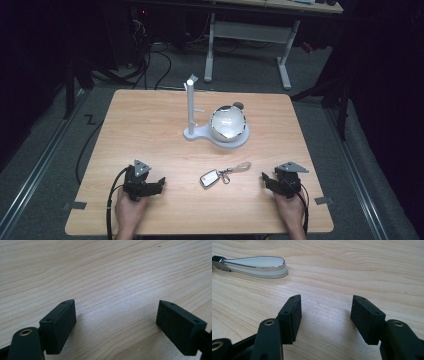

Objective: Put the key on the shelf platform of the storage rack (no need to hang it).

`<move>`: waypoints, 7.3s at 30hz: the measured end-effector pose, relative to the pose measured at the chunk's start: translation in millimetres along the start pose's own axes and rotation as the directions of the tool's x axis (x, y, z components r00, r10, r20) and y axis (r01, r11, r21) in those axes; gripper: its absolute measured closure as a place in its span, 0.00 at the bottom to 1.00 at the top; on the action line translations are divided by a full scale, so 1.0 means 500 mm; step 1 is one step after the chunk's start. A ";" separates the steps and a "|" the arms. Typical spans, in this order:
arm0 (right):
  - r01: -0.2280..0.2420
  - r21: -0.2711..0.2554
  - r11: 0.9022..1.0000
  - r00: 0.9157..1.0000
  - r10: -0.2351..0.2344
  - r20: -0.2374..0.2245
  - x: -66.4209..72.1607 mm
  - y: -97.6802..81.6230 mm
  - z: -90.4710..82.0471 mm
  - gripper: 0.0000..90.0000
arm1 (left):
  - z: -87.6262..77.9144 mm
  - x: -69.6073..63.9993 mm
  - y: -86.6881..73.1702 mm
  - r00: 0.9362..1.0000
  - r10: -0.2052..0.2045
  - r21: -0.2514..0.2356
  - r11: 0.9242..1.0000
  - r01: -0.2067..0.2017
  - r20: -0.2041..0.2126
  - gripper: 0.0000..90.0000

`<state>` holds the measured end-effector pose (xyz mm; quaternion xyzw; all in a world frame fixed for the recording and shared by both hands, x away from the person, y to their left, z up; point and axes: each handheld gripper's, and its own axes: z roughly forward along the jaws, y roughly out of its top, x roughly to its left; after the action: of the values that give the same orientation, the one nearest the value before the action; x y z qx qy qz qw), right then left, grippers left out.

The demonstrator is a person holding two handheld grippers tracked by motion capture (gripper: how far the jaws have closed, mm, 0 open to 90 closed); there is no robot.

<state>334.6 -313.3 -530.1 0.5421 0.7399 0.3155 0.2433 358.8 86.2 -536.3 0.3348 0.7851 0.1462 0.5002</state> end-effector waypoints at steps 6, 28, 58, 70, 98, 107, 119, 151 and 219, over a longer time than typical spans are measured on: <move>-0.001 0.000 1.000 1.000 0.001 -0.001 0.000 0.000 0.000 0.47 | 0.000 0.000 0.000 1.000 0.002 0.000 1.000 -0.002 0.000 0.19; -0.001 0.001 1.000 1.000 0.001 -0.002 0.009 0.000 0.000 0.46 | 0.000 0.001 0.000 1.000 0.010 0.001 1.000 -0.010 0.004 0.19; 0.056 -0.037 0.998 0.994 -0.059 -0.089 0.034 0.019 -0.030 0.61 | 0.000 0.001 0.000 1.000 0.006 0.000 1.000 -0.006 0.002 0.19; 0.097 -0.066 0.993 0.975 -0.108 -0.193 0.094 0.036 -0.021 0.63 | 0.000 0.000 0.000 1.000 0.000 0.000 1.000 0.000 0.000 0.19; 0.191 -0.037 0.981 0.923 -0.193 -0.333 0.209 0.080 0.044 0.67 | 0.000 0.000 0.000 1.000 0.002 0.000 1.000 -0.002 0.001 0.19; 0.222 -0.015 0.975 0.932 -0.216 -0.290 0.224 0.083 0.063 0.66 | 0.000 0.000 0.000 1.000 0.001 0.000 1.000 -0.001 0.000 0.19; 0.223 -0.004 0.975 0.935 -0.215 -0.281 0.224 0.086 0.077 0.74 | 0.000 0.000 0.000 1.000 0.001 0.000 1.000 -0.001 0.000 0.19; 0.262 -0.137 0.955 0.923 -0.289 -0.252 0.201 0.119 0.015 0.83 | 0.000 0.000 0.000 1.000 0.004 0.001 1.000 -0.004 0.002 0.18; 0.079 -0.268 0.960 0.927 -0.170 -0.336 -0.007 0.280 -0.118 0.83 | 0.003 0.000 0.002 1.000 -0.001 -0.002 1.000 0.001 0.000 0.19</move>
<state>385.1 -299.0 -387.5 0.3927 0.7592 0.4825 0.1914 360.3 86.6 -536.3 0.3339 0.7851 0.1469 0.5006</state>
